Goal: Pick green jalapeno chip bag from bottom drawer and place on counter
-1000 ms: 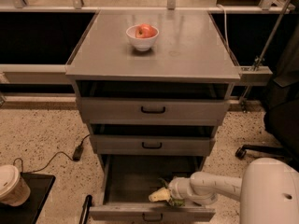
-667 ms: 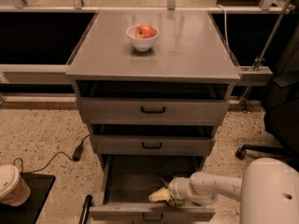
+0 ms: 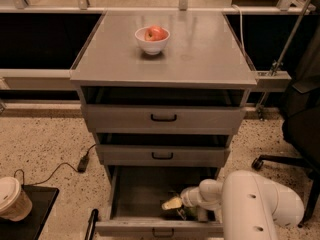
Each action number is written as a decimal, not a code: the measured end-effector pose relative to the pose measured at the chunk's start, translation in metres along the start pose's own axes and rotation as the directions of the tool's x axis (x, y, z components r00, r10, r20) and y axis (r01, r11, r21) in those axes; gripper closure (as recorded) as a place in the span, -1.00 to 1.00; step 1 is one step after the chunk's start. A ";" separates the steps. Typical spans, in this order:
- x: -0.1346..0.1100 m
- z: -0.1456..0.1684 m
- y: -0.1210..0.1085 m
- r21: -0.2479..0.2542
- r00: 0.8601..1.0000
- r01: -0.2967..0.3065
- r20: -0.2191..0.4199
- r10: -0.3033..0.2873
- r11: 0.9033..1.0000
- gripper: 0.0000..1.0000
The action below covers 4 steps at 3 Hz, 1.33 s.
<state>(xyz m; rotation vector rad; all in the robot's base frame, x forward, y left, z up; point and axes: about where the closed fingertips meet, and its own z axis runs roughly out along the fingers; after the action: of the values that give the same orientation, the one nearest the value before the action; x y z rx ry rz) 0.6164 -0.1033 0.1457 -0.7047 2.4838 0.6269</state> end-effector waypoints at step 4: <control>0.033 0.023 0.008 -0.015 0.995 -0.009 -0.099 0.007 1.000 -1.00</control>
Offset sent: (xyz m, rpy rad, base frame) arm -0.0232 0.0077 -0.0250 -0.0474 0.0759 0.0499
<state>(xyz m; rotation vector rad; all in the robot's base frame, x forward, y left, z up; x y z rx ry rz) 0.5942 -0.0967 0.1121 -0.7490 2.5758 0.6286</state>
